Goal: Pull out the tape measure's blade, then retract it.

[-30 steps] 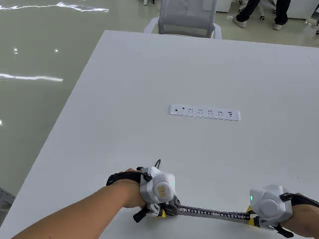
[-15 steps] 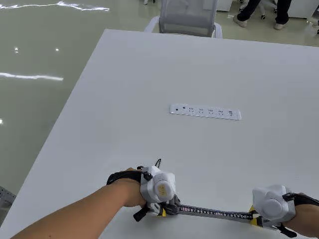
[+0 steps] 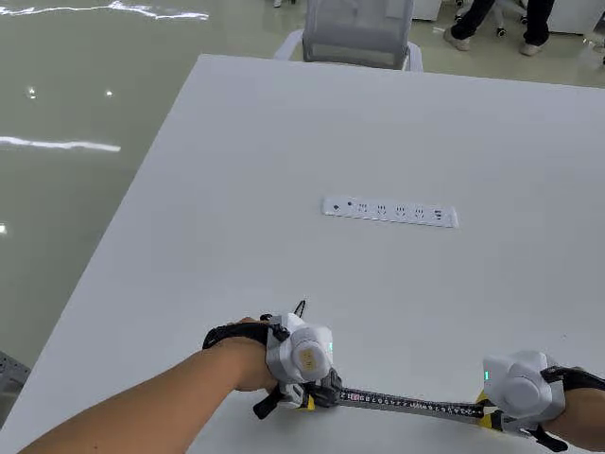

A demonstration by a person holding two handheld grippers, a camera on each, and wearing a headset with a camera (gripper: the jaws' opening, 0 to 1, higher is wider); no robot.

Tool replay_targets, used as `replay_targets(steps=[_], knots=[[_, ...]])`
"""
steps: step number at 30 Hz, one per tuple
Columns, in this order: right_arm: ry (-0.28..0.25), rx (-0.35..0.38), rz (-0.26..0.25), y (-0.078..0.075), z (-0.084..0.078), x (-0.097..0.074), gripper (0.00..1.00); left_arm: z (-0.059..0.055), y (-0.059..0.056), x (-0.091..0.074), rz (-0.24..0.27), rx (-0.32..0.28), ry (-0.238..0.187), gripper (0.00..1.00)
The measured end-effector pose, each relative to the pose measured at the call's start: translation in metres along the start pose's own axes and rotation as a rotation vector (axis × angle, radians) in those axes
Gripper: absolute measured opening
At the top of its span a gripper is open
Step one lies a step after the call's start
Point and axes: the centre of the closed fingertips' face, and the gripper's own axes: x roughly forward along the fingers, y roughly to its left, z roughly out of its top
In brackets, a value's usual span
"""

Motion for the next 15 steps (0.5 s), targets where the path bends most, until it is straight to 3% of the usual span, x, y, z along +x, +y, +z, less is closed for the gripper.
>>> replay_targets(steps=[15], knots=[[0.006,0.0,0.0,-0.0009,-0.0046,-0.0009,0.11,-0.0002,0.0001,0.0,0.0,-0.002,0.002,0.35]])
